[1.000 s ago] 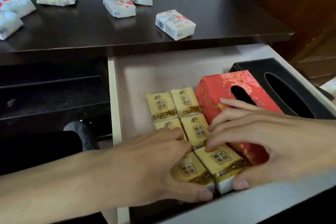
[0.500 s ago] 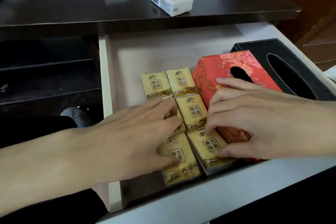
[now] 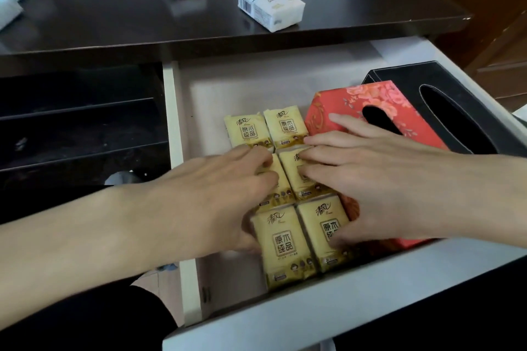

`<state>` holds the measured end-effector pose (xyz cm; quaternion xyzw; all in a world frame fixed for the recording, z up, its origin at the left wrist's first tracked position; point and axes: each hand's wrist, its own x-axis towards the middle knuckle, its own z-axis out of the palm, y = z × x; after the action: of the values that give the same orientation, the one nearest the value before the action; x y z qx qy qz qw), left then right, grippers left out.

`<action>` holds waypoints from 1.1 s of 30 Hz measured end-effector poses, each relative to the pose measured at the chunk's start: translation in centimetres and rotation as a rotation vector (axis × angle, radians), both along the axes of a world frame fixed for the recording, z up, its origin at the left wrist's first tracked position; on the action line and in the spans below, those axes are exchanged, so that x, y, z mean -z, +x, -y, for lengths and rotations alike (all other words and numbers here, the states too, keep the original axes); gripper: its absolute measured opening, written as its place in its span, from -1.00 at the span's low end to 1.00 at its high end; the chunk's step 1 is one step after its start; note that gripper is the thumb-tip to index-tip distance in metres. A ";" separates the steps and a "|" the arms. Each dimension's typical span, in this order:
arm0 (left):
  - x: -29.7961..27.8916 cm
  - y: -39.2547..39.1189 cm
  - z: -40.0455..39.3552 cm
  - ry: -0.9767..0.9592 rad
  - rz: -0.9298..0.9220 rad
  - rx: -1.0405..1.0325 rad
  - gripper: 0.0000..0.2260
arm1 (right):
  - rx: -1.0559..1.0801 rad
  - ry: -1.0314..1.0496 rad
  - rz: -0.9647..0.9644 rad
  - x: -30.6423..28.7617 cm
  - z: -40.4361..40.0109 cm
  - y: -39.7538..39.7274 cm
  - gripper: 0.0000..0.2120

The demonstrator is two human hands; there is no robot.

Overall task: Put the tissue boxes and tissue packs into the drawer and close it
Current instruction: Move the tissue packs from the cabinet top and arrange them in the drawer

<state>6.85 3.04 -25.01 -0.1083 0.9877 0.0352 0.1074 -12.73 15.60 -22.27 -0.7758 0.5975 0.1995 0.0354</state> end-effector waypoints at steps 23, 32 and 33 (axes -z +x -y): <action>-2.7 -3.9 6.9 0.060 0.065 -0.248 -0.48 | 0.169 -0.152 0.043 -0.3 8.7 -2.3 -0.78; -1.4 -3.6 6.8 0.121 -0.013 -0.227 -0.60 | 0.214 -0.144 0.106 -0.1 8.6 -2.2 -0.72; -1.3 -3.5 6.7 0.119 -0.021 -0.229 -0.60 | 0.216 -0.143 0.106 -0.1 8.6 -2.2 -0.72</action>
<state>3.30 -3.68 -23.74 -0.2135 0.9661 0.1070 0.0985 -14.97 7.02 -22.20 -0.7170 0.6875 0.1104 0.0328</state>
